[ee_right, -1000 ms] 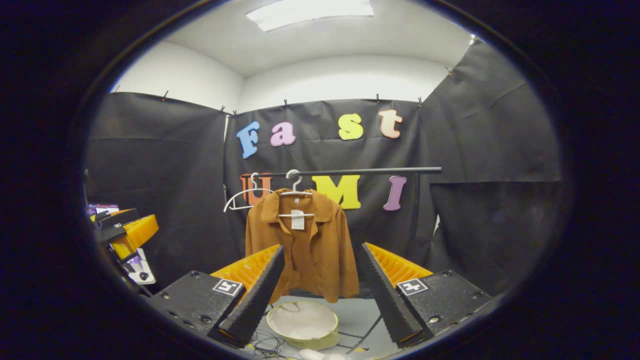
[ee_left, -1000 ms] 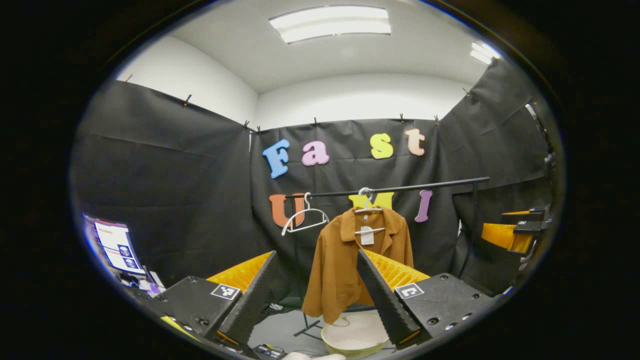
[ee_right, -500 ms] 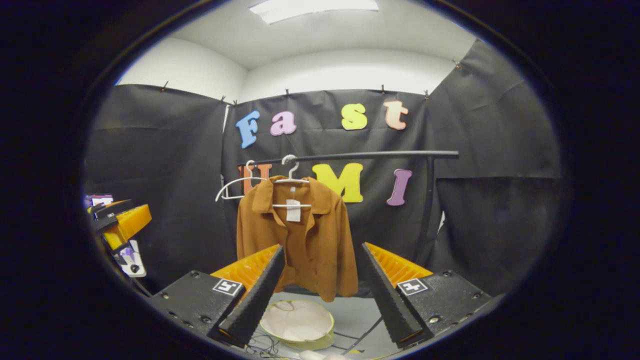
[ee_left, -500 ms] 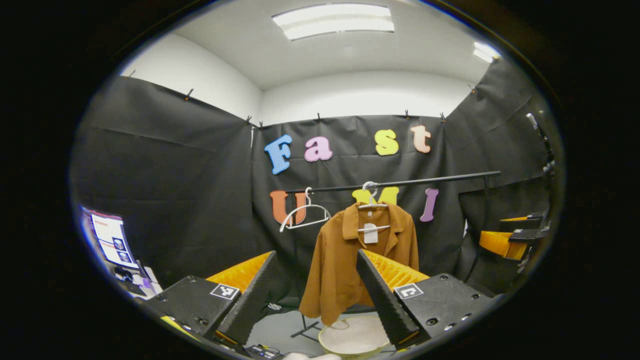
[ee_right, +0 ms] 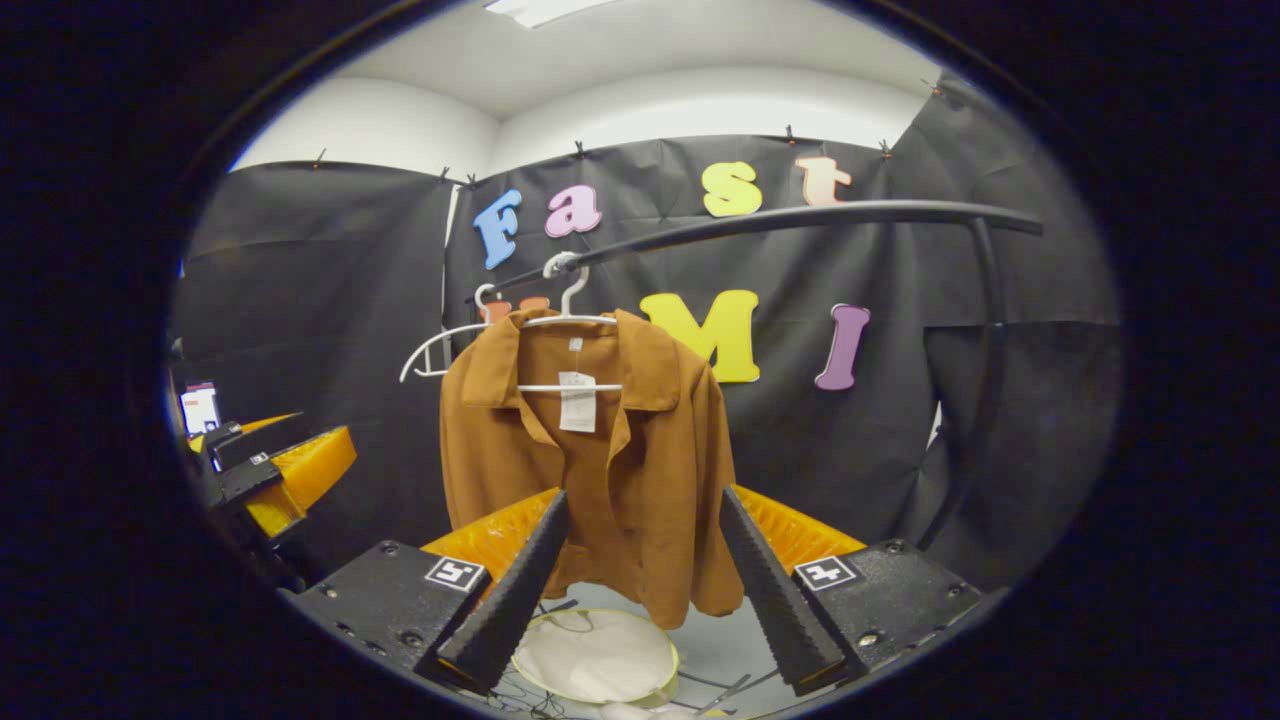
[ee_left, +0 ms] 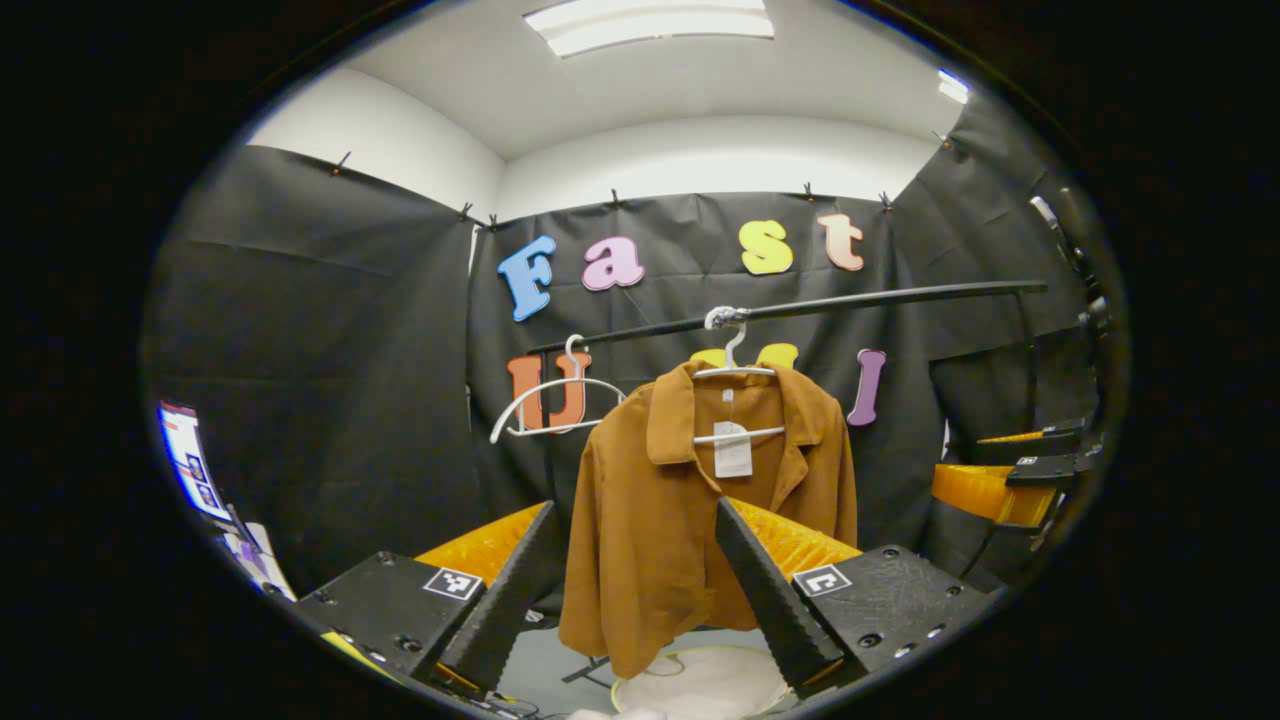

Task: Grasp the clothes on the hanger with both hands and then place them into the laundry hamper below.

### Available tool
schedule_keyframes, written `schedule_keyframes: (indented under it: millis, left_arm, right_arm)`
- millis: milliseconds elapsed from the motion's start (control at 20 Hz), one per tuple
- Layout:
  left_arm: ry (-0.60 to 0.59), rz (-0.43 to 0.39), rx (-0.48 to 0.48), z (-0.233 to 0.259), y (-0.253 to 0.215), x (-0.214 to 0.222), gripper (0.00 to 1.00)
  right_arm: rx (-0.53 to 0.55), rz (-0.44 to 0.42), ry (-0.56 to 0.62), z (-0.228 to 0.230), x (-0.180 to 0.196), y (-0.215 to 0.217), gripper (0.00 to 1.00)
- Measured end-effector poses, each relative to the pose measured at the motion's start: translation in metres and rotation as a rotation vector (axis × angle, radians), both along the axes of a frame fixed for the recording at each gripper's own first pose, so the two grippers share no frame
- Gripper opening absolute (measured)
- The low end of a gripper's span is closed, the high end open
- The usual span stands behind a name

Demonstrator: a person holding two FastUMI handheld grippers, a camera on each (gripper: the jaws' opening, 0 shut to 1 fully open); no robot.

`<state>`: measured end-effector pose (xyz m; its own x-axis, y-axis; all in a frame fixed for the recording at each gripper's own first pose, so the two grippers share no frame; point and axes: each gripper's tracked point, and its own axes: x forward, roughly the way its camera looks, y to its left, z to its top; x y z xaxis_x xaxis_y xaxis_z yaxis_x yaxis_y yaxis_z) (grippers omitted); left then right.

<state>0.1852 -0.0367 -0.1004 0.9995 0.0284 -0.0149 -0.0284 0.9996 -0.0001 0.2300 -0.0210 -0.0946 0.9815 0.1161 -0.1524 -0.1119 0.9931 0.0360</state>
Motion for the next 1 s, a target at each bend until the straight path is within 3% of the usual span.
schedule_keyframes:
  millis: [450, 1000]
  left_arm:
    - [0.010, -0.029, -0.044, -0.027, -0.041, 0.119, 0.99]
    - [0.039, 0.063, -0.087, -0.054, -0.045, 0.226, 0.97]
  right_arm:
    - [0.009, 0.080, 0.030, -0.024, 0.130, 0.014, 0.99]
    - [0.047, 0.118, 0.065, -0.032, 0.215, 0.029, 0.98]
